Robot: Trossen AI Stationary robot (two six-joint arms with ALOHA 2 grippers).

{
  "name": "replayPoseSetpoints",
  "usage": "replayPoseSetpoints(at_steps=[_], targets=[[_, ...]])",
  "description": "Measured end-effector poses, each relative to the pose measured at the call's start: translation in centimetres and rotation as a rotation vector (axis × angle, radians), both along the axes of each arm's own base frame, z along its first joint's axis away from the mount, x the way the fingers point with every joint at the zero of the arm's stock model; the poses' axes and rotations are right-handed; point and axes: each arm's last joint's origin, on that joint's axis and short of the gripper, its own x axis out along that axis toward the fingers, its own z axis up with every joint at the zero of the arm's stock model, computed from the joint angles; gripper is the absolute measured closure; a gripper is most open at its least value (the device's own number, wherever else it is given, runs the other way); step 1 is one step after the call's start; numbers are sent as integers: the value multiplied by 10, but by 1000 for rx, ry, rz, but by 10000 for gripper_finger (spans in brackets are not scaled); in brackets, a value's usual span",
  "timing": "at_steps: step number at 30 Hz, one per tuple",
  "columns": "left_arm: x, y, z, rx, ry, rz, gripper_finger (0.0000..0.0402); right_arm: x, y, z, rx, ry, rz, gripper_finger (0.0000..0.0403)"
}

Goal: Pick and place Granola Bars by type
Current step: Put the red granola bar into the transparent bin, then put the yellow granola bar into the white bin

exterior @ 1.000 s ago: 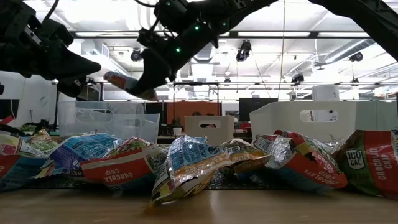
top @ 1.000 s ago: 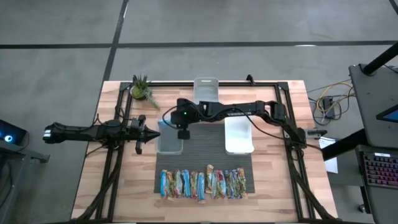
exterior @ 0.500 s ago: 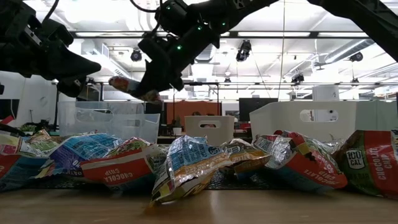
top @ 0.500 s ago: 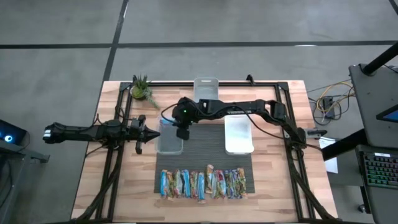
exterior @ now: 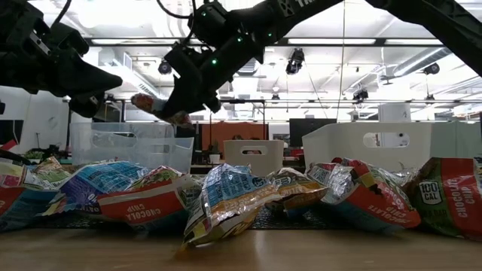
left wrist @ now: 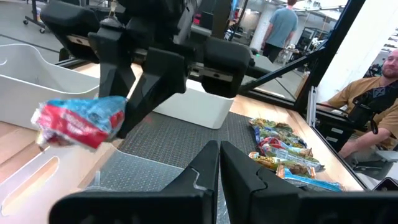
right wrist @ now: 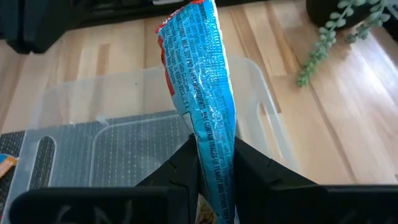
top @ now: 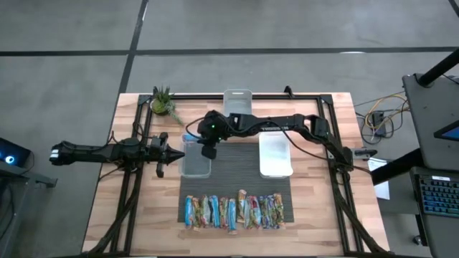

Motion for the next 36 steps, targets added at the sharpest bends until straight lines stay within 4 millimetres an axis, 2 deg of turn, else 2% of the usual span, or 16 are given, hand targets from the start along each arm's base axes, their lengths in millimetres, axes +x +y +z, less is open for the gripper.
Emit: replayPoseSetpoints(at_steps=[14, 22, 27, 36], targets=[[0, 0, 0, 0, 0, 0, 402, 2, 0, -1, 30, -16, -14, 268], [0, 0, 0, 0, 0, 0, 402, 2, 1, -2, 30, -26, -3, 247], [0, 0, 0, 0, 0, 0, 402, 2, 1, -2, 4, -27, 21, 261], [0, 0, 0, 0, 0, 0, 402, -2, 3, 3, -24, 15, 101, 335]])
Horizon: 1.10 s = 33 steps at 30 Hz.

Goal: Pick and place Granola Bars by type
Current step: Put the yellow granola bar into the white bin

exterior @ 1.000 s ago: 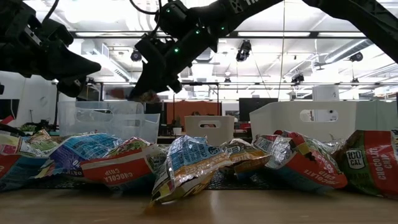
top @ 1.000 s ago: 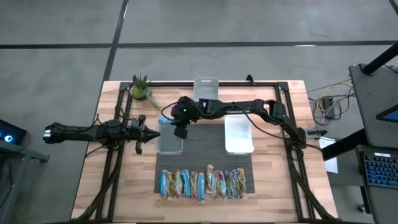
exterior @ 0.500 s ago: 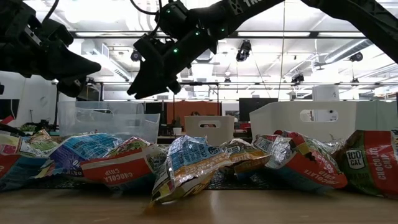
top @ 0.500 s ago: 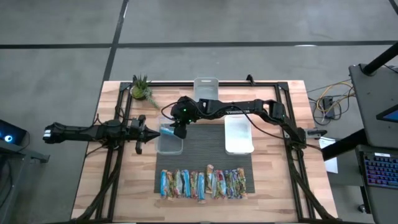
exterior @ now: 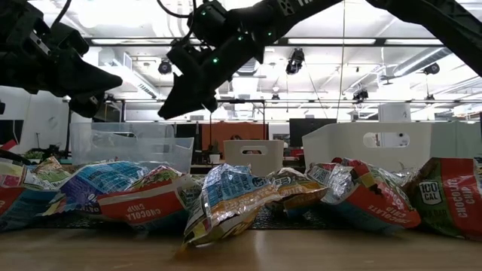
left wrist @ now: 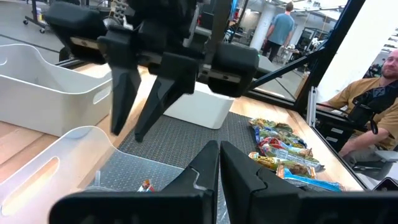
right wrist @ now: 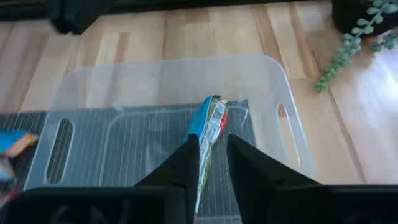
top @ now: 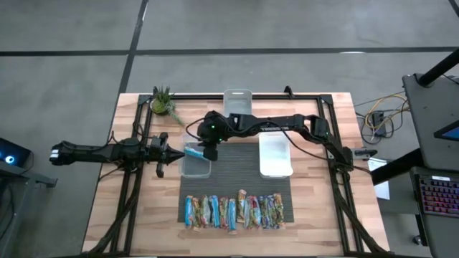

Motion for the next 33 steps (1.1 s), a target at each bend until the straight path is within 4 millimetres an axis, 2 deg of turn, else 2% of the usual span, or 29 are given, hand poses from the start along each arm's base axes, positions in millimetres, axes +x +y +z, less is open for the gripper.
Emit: replayPoseSetpoints(at_steps=[6, 11, 23, 28, 33], targets=[[0, 0, 0, 0, 0, 0, 402, -14, 3, 26, -56, 18, 58, 387], [0, 0, 0, 0, 0, 0, 402, -35, 11, 53, -105, 74, 125, 394], [0, 0, 0, 0, 0, 1, 402, -115, 62, 126, -250, 216, 428, 394], [0, 0, 0, 0, 0, 0, 402, -144, 85, 146, -265, 248, 515, 394], [0, 0, 0, 0, 0, 0, 402, -164, 105, 158, -268, 268, 580, 394]])
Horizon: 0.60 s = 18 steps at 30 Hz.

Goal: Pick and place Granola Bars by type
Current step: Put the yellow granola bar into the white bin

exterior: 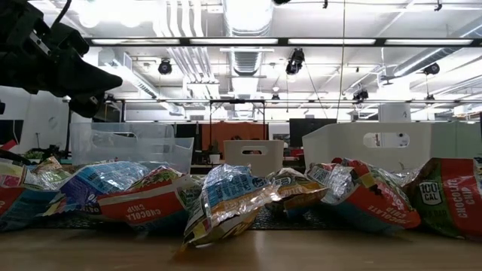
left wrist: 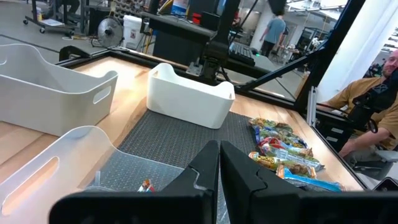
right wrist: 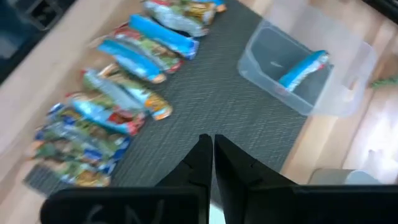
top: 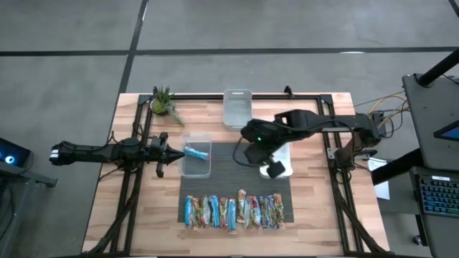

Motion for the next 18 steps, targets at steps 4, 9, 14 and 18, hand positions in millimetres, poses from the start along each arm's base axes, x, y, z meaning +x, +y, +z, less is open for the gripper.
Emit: replayPoseSetpoints(at_steps=[4, 9, 14, 18], targets=[[0, 0, 0, 0, 0, 0, 402, -20, 19, 10, -14, 21, 79, 394], [0, 0, 0, 0, 0, 0, 402, -51, 45, 19, -64, 46, 267, 394], [0, 0, 0, 0, 0, 0, 402, -77, 66, 27, -87, 51, 402, 394], [0, 0, 0, 0, 0, 0, 402, -95, 79, 28, -96, 36, 488, 394]])
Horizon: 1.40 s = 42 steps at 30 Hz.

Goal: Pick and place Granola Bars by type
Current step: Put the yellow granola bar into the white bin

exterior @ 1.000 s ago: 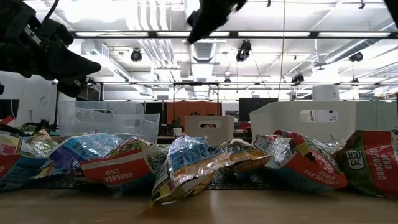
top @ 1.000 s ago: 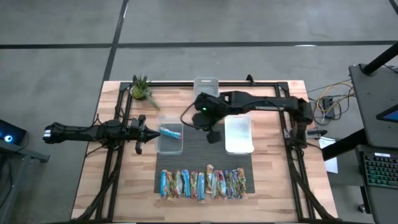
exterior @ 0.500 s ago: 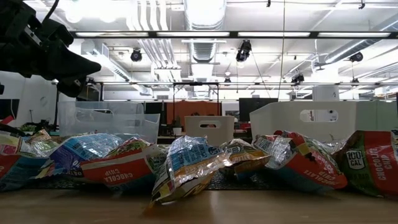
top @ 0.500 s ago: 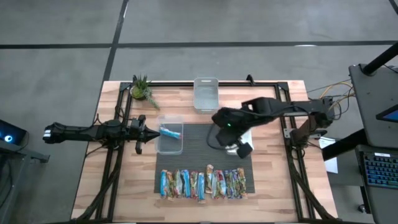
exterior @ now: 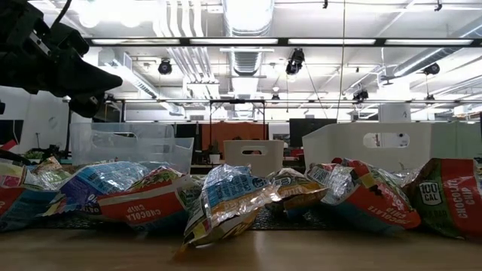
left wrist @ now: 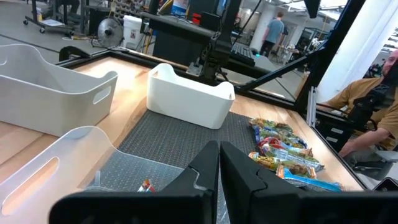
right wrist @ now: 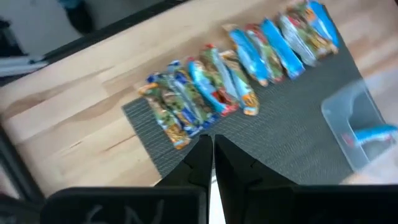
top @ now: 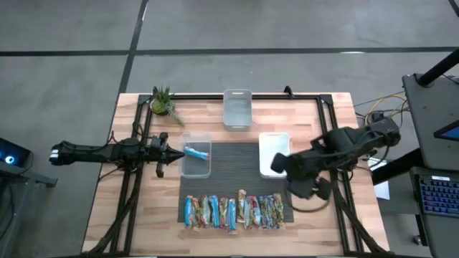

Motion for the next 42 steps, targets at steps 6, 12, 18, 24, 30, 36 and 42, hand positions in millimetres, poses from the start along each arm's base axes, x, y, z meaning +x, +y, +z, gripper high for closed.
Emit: replayPoseSetpoints(at_steps=[6, 12, 18, 24, 30, 36, 42], targets=[[0, 0, 0, 0, 0, 0, 402, -26, 12, -10, -40, -3, 173, 394], [0, 0, 0, 0, 0, 0, 402, -40, 21, -36, -53, 35, 219, 394], [0, 0, 0, 0, 0, 0, 402, -48, 34, -63, -24, -27, 287, 394], [0, 0, 0, 0, 0, 0, 402, -50, 42, -89, -19, -39, 317, 374], [0, 0, 0, 0, 0, 1, 402, -46, 45, -105, -51, -51, 300, 318], [0, 0, 0, 0, 0, 0, 402, -45, 44, -126, -83, -56, 286, 258], [0, 0, 0, 0, 0, 0, 402, -44, 45, -151, -79, -72, 291, 226]])
